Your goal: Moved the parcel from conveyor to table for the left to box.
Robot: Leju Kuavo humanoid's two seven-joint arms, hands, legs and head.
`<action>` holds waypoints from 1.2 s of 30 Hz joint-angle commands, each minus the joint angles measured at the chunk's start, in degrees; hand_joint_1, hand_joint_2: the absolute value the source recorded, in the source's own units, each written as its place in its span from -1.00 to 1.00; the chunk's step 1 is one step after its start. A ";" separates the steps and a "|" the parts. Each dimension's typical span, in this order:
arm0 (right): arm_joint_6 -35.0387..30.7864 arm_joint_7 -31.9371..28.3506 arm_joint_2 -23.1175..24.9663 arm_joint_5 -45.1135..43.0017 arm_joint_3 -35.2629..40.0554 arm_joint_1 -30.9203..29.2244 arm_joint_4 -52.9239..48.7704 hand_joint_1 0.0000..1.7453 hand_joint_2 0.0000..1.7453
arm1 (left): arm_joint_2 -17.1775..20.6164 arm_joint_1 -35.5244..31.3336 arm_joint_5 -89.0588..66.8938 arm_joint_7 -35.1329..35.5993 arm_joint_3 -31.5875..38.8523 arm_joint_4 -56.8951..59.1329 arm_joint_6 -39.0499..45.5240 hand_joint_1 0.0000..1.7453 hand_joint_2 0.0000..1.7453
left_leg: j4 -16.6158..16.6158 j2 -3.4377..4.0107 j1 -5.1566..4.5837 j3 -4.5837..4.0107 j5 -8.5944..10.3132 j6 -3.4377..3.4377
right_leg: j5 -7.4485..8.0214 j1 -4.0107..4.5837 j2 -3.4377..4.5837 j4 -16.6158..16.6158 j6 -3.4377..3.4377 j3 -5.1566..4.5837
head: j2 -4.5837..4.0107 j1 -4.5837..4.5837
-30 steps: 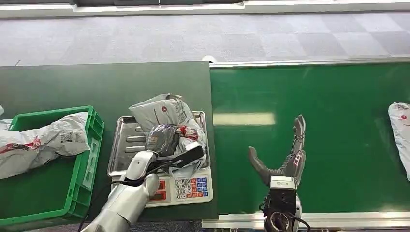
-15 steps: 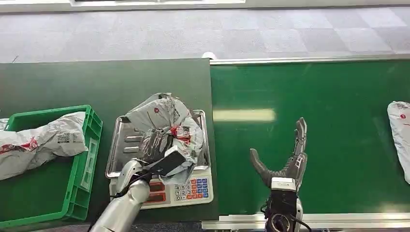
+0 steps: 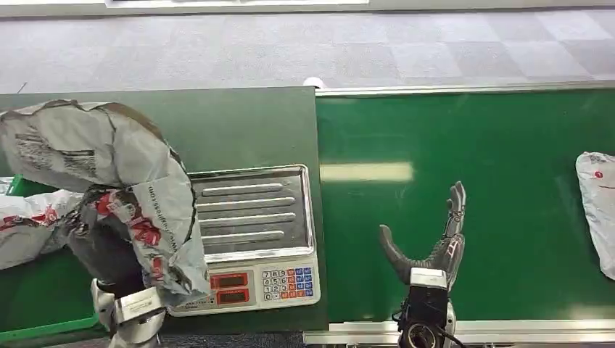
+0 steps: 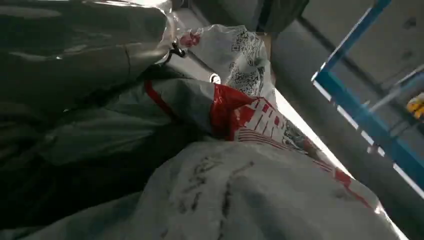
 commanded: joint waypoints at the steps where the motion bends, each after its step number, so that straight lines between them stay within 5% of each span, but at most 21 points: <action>1: -0.03 0.06 -0.23 -0.46 -1.39 2.38 0.78 -1.00 1.00 | 3.42 -1.28 -1.63 5.77 26.31 -0.79 0.90 1.00 1.00 | -0.14 0.18 -0.01 0.17 0.02 -0.01 | 0.05 -0.01 0.22 -0.08 -0.05 0.07 | 0.00 -0.02; 6: 1.26 0.06 0.10 -0.91 -2.19 2.68 1.31 -1.00 1.00 | 10.67 -2.43 -10.39 12.78 42.75 10.92 0.90 0.98 1.00 | -0.28 0.29 -0.02 0.29 0.08 -0.04 | 0.11 -0.01 0.33 -0.13 -0.09 0.07 | 0.00 0.02; 11: 1.20 0.06 0.12 -0.55 -3.09 3.31 0.64 -1.00 1.00 | 14.31 -0.16 -18.45 24.03 43.91 16.50 -3.19 1.00 1.00 | -0.18 0.41 0.00 0.25 0.02 -0.03 | 0.00 0.01 0.39 -0.04 -0.05 0.02 | 0.00 0.00; 19: 1.44 0.06 -0.43 -0.10 -3.33 3.08 0.74 -1.00 1.00 | 17.39 -9.45 -28.35 32.21 41.20 29.71 -5.97 0.84 1.00 | -0.15 -0.01 0.00 0.06 0.13 -0.04 | -0.03 0.01 -0.02 -0.04 -0.07 -0.09 | 0.00 0.02; 20: 1.22 0.06 -0.32 -0.05 -3.48 2.98 0.73 -1.00 1.00 | 17.41 -10.27 -27.71 31.96 40.74 30.27 -6.78 0.14 1.00 | -0.12 0.06 0.01 0.05 0.10 -0.05 | -0.03 0.02 0.03 -0.02 -0.08 -0.11 | 0.00 0.02; 21: 1.13 0.06 -0.33 -0.04 -3.60 3.01 0.67 -1.00 1.00 | 17.03 -10.83 -27.34 31.80 40.32 30.35 -7.19 -1.00 1.00 | -0.09 0.10 0.02 0.01 0.09 -0.05 | -0.01 0.03 0.08 0.00 -0.08 -0.10 | 0.00 0.02; 34: 1.26 0.06 -0.64 -0.26 -3.26 2.08 1.60 -1.00 1.00 | 15.36 -12.31 -19.43 28.34 39.63 28.63 -13.09 -1.00 1.00 | -0.11 0.08 0.03 0.03 0.10 -0.04 | 0.02 0.05 0.07 -0.05 -0.06 -0.07 | 0.00 0.00; 36: 1.18 0.06 -0.81 -0.60 -3.16 1.96 1.71 -1.00 1.00 | 15.91 -12.75 -12.75 25.59 39.41 29.42 -20.04 -1.00 1.00 | -0.13 0.08 0.04 0.03 0.12 -0.03 | 0.03 0.05 0.08 -0.08 -0.06 -0.07 | 0.00 0.02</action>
